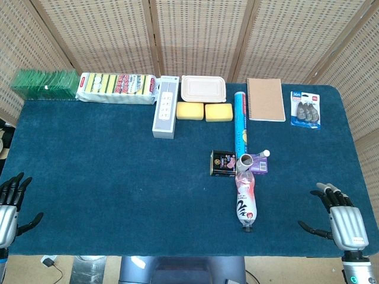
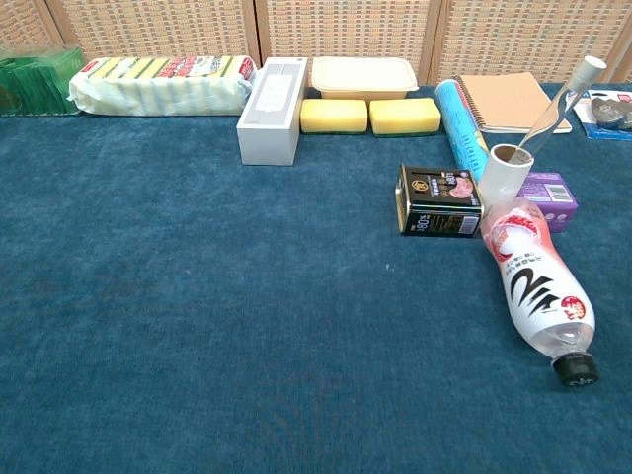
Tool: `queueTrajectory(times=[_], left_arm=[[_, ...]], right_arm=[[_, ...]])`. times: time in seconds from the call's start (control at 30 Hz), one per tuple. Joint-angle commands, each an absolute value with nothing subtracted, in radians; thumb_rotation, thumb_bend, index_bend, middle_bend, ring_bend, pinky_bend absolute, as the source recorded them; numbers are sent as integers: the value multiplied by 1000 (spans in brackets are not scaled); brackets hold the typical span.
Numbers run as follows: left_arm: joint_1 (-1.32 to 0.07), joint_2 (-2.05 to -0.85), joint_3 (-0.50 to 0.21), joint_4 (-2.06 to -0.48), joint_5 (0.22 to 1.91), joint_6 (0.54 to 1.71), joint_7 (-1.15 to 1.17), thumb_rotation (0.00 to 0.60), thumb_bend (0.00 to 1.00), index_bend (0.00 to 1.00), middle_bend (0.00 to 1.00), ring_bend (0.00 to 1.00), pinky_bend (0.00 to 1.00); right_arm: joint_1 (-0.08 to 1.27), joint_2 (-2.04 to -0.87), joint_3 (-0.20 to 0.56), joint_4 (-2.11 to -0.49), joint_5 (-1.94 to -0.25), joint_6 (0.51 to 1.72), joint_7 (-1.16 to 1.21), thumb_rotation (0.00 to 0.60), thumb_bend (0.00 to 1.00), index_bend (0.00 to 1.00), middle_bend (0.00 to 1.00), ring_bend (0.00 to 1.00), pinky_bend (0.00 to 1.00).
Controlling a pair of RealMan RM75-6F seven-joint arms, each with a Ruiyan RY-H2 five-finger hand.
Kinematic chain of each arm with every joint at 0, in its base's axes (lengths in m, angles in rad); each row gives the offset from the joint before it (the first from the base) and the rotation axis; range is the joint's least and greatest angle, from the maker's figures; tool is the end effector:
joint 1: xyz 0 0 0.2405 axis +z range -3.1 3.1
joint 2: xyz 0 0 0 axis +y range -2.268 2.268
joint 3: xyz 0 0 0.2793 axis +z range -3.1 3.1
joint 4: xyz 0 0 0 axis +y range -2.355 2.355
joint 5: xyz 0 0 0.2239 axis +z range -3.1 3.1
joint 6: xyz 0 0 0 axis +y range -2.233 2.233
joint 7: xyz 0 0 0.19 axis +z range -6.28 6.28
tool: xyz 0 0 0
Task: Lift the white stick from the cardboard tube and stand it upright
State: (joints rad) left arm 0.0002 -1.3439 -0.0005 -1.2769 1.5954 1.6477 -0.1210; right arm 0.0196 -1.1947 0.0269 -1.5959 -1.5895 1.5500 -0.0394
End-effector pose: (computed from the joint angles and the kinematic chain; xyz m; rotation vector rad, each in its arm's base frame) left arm -0.3723 0.1894 0.1195 -1.3579 -0.8426 -0.9740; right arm -0.3290 -0.2025 0.1327 1.3925 -0.8926 0.9466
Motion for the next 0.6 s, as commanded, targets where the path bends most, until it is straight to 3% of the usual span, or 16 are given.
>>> queueTrajectory(times=[0.03,0.6], left_arm=[[0,-1345,0,-1277,1598,1649,-121,600,195,54,0,0,66],[11,-1349,4,-1269,1605,1665,-123,600,194,54,0,0,66]], right_arm=[[18,-1194,26,-1598,-1590,1552,-39,386,176,264,207,172,251],[48,-1231,55,-1607,-1563,1524,-40,386,174,264,212,177,262]])
